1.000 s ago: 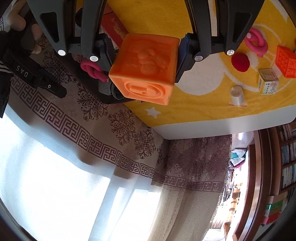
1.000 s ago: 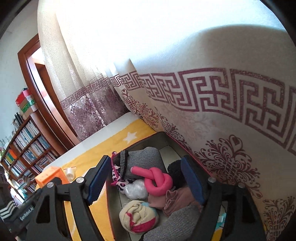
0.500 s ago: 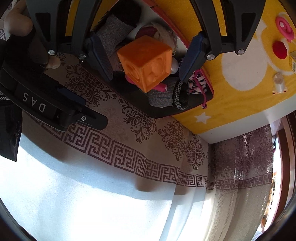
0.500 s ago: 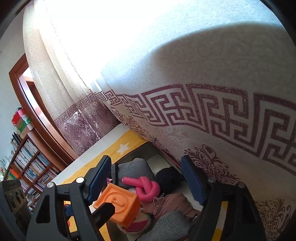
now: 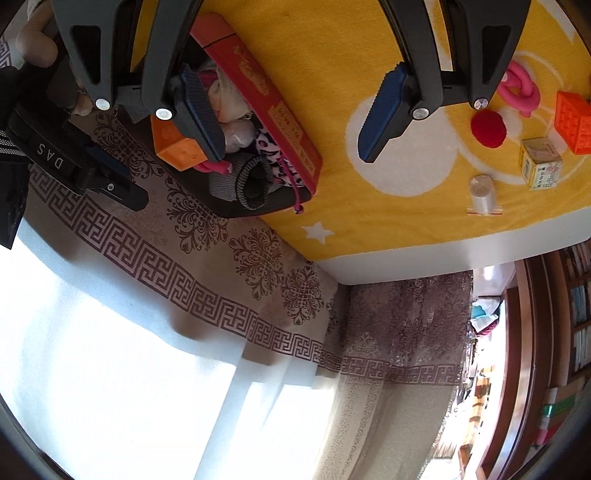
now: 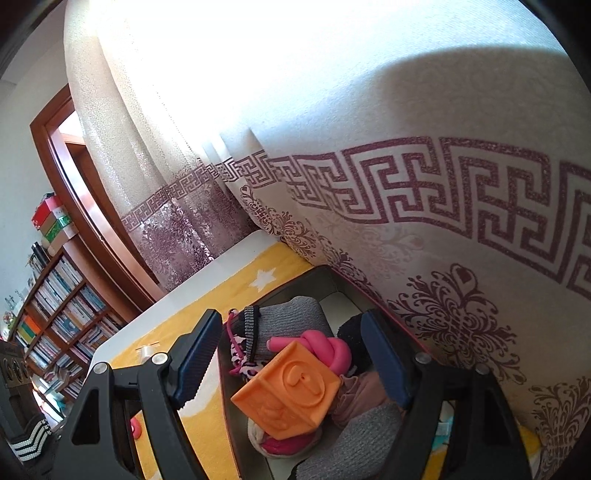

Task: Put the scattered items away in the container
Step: 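Move both tools back toward the remaining curler and orange block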

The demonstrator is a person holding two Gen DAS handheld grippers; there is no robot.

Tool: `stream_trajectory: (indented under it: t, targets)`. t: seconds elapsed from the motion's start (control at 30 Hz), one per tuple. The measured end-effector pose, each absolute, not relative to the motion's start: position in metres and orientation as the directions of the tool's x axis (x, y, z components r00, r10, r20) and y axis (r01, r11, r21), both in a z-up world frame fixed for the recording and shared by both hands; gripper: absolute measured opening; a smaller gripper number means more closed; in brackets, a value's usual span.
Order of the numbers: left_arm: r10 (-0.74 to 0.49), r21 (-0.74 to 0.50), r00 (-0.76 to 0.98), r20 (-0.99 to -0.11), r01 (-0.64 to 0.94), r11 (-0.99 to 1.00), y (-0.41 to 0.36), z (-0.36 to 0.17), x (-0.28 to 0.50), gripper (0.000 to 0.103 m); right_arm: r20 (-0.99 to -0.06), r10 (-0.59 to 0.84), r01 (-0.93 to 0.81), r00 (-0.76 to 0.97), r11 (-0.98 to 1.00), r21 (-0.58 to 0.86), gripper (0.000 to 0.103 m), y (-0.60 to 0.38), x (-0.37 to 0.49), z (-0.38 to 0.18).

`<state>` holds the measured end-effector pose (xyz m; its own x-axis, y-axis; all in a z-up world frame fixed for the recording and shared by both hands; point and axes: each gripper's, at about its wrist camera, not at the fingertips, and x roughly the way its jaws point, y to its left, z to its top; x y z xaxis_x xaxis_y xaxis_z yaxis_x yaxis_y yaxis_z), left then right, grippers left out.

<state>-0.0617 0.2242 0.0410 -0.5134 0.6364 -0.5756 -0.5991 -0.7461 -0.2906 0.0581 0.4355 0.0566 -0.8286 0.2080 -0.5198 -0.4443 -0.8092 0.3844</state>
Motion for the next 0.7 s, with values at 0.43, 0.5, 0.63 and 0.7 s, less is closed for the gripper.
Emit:
stream_trajectory:
  t: [0.43,0.5,0.63,0.7]
  targets:
    - [0.466,-0.246,-0.638,-0.613,-0.407,-0.880,0.093,0.024,-0.080,0.076,-0.492,0.034,-0.163,-0.870,-0.961,0.222,0.081,0.328,0.034,0.046]
    - [0.426,-0.252,-0.656,-0.623,-0.347,-0.903,0.063,0.018,-0.084,0.076,-0.499,0.010,-0.125,-0.867,-0.973,0.196,0.081,0.313,0.031,0.042]
    - [0.343,-0.259,-0.686,-0.642,-0.228,-0.939,0.010,0.006,-0.091,0.076,-0.542,-0.036,-0.070,-0.840,-0.982,0.174,0.081,0.289,0.022,0.025]
    - [0.316,-0.268,-0.692,-0.649,-0.181,-0.946,-0.011,0.001,-0.093,0.076,-0.565,-0.056,-0.049,-0.823,-0.984,0.169,0.081,0.278,0.018,0.018]
